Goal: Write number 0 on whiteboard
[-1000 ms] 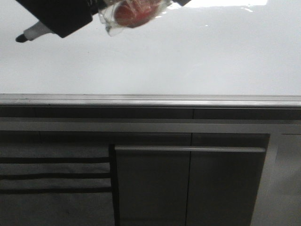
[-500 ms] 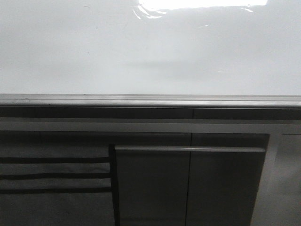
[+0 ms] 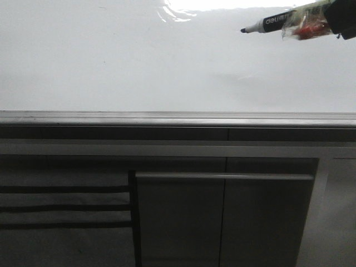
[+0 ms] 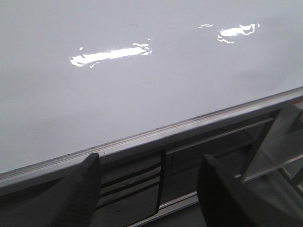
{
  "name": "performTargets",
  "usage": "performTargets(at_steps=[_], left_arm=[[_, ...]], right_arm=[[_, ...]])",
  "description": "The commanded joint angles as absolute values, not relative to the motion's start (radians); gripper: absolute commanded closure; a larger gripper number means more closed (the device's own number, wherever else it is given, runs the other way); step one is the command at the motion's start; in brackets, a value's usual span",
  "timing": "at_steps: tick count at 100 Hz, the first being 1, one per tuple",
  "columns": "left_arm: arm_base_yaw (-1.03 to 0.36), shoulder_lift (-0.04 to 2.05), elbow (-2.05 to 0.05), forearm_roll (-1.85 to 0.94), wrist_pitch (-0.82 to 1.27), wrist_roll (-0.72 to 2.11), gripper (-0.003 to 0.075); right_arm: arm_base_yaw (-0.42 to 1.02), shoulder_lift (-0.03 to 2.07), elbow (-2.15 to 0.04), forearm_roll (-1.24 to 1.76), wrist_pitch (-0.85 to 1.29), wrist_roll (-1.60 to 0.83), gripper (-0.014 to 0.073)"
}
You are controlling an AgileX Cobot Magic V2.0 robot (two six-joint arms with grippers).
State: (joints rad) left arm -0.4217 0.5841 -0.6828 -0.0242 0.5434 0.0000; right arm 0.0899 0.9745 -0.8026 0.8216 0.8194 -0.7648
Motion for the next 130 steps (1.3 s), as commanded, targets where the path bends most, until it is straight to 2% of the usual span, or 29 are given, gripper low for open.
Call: performTargets(at_steps=[1,14,31,56,81,100,110,130], left_arm=[[-0.394,0.598,-0.708,-0.059,0.447,-0.016,0.031],[-0.386,0.612,-0.708,-0.064,0.44,-0.016,0.031],[-0.386,0.623,-0.708,-0.064,0.407,-0.016,0.031],[-0.386,0.623,-0.708,-0.054,0.369,-0.016,0.031],[-0.386,0.623,-0.708,-0.054,0.369,-0.016,0.031],[-0.386,0.623,-0.708,-0.054,0.376,-0.016,0.031],[-0.386,0.623,-0.708,-0.053,0.38,-0.016,0.031],[-0.386,0.623,-0.708,-0.052,0.382,-0.016,0.031]], right_arm=[[0.105,0.999,-0.872,0.824,0.75,-0.711,0.0641],[0.185,1.013,-0.907,0.613,0.626,-0.53,0.0641],[0.267,1.041,-0.914,0.576,0.606,-0.518,0.0641],[0.232,1.216,-1.1,0.578,0.76,-0.505,0.0641],[0.237,1.475,-1.345,0.576,0.815,-0.505,0.0641],[0.256,1.643,-1.433,0.539,0.938,-0.505,0.0641],[0.218,1.654,-1.433,0.498,0.991,-0.479,0.0641],[0.163,1.572,-1.497,0.522,0.956,-0.474,0.0641]])
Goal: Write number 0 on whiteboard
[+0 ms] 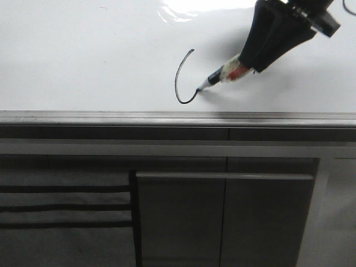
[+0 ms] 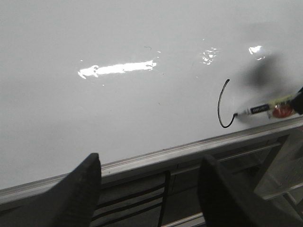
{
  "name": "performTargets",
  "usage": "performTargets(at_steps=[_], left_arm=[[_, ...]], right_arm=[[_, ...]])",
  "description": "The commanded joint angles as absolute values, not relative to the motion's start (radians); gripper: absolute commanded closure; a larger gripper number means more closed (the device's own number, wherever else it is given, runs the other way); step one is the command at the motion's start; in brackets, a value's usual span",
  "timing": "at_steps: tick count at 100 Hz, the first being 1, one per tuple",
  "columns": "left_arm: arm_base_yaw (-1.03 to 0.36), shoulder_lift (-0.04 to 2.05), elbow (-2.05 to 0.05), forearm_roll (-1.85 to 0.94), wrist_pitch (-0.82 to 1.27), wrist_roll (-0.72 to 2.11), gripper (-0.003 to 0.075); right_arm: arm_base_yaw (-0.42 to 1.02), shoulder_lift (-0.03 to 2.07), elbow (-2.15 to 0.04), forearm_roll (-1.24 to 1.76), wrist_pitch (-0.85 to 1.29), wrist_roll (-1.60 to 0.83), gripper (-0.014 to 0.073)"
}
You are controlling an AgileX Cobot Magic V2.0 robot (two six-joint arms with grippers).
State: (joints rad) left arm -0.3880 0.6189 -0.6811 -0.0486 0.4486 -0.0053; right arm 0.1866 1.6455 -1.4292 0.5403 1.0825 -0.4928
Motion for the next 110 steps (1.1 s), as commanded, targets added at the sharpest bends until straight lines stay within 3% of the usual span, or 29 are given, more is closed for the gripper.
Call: performTargets(at_steps=[1,32,47,60,86,110], left_arm=[[-0.386,0.623,-0.708,-0.052,0.382,-0.016,0.031],[-0.386,0.623,-0.708,-0.032,0.382,-0.016,0.031],[-0.386,0.623,-0.708,0.016,0.391,-0.009,0.031],[-0.411,0.629,-0.708,-0.044,0.416,0.105,0.031],[-0.628,0.848,-0.844,-0.225,0.597,0.448,0.031],[-0.852,1.102,-0.973,-0.22,0.605,0.601,0.031]], right_arm=[[0.163,1.572,-1.504,0.522,0.953,-0.474,0.0641],[0.29,1.588,-1.539,0.486,1.051,-0.478,0.0641],[0.288,1.439,-1.435,0.486,0.958,-0.528,0.0641],[0.317,1.278,-1.276,0.492,0.914,-0.736,0.0641],[0.39,1.174,-1.14,0.492,0.994,-1.176,0.0641],[0.459,1.174,-1.14,0.509,0.986,-1.342,0.0641]])
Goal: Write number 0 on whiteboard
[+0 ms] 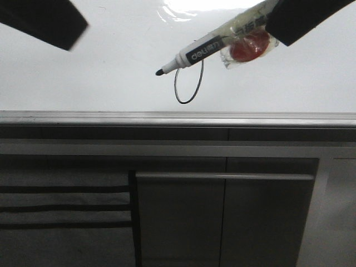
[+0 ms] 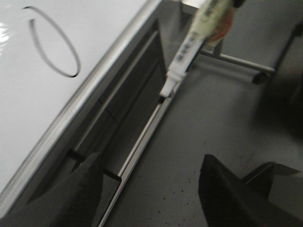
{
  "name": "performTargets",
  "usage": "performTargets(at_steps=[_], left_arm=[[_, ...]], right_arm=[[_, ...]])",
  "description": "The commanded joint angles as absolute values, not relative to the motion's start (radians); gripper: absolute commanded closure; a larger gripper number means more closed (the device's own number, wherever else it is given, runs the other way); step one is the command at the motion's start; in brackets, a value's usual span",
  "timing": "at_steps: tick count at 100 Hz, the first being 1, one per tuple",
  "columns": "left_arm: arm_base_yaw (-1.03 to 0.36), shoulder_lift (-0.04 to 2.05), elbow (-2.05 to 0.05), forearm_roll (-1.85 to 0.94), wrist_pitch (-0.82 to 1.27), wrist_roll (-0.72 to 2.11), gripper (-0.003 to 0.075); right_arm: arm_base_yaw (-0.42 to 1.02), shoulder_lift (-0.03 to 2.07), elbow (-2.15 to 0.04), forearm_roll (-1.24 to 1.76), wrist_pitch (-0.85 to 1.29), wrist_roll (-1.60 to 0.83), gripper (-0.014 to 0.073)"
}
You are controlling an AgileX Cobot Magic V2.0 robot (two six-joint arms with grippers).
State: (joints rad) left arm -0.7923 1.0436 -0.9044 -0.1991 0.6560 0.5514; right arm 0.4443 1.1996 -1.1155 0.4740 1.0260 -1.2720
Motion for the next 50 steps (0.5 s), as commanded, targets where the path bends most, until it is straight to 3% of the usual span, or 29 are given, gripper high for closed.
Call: performTargets(at_steps=[1,25,50], left_arm=[[-0.856,1.109,-0.982,-0.218,0.605,0.603,0.031],[-0.887,1.302,-1.113,-0.218,0.602,0.645,0.031],[-0.887,1.351,-1.146,-0.218,0.564,0.662,0.0332]], right_arm=[[0.462,1.174,-1.14,0.509,0.983,-1.347,0.0641],[0.469,1.174,-1.14,0.513,0.937,-1.386,0.0641],[0.469,1.174,-1.14,0.514,0.949,-1.386,0.0641]])
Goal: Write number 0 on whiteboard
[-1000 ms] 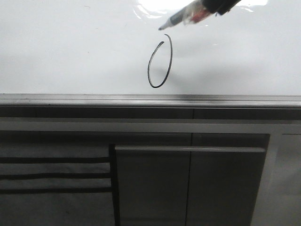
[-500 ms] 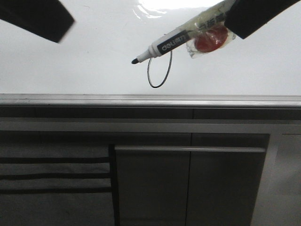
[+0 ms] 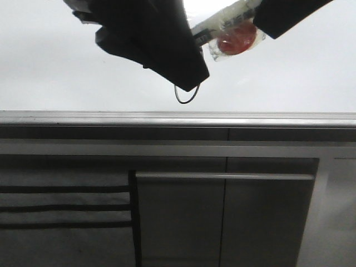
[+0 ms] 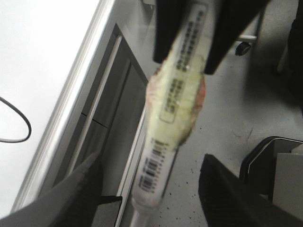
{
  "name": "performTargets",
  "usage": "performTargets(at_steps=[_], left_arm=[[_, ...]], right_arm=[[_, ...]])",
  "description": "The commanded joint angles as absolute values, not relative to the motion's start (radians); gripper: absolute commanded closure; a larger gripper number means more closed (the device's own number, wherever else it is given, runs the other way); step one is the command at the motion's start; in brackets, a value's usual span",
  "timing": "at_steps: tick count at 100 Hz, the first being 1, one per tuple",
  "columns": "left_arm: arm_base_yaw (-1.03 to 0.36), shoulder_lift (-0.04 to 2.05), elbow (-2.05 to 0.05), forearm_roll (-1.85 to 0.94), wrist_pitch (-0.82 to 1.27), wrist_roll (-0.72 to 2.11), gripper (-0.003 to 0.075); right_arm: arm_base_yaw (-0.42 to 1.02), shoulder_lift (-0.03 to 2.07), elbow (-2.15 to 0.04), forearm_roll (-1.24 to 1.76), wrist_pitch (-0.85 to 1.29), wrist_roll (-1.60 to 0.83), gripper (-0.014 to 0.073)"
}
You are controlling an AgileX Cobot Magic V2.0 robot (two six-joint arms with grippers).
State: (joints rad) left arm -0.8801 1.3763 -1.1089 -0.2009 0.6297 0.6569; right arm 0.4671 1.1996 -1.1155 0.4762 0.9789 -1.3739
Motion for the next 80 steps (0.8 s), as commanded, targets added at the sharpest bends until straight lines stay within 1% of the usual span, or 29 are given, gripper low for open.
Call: performTargets(at_steps=[1,7,19,31,40,57,64,69,76,80], left_arm=[[-0.887,1.351,-1.146,-0.218,0.564,0.662,0.034],[-0.887,1.351,-1.146,-0.218,0.564,0.662,0.0381],[-0.887,1.351,-1.146,-0.218,0.564,0.662,0.0491],[-0.887,1.351,-1.146,-0.218,0.564,0.662,0.0569],[-0.887,1.351,-1.146,-0.218,0.564,0.662,0.0608],[-0.887,1.351,-1.146,-0.218,0.564,0.662,0.065],[-0.887,1.351,-1.146,-0.218,0.564,0.662,0.0663],[-0.887,1.351,-1.146,-0.218,0.564,0.662,0.0671],[-0.887,1.351,-1.146,-0.218,0.564,0.662,0.068],[-0.887,1.351,-1.146,-0.218,0.564,0.662,0.0681]], right_arm=[[0.469,1.174,-1.14,0.514,0.95,-1.386,0.0641],[0.469,1.174,-1.14,0.517,0.952,-1.386,0.0641],[0.469,1.174,-1.14,0.517,0.952,-1.386,0.0641],[0.469,1.174,-1.14,0.517,0.952,-1.386,0.0641],[0.469,1.174,-1.14,0.518,0.96,-1.386,0.0641],[0.469,1.174,-1.14,0.518,0.951,-1.367,0.0629],[0.469,1.174,-1.14,0.518,0.948,-1.36,0.0574],[0.467,1.174,-1.14,0.518,0.948,-1.36,0.0501],[0.467,1.174,-1.14,0.518,0.948,-1.351,0.0371],[0.465,1.174,-1.142,0.518,0.946,-1.343,0.0323]])
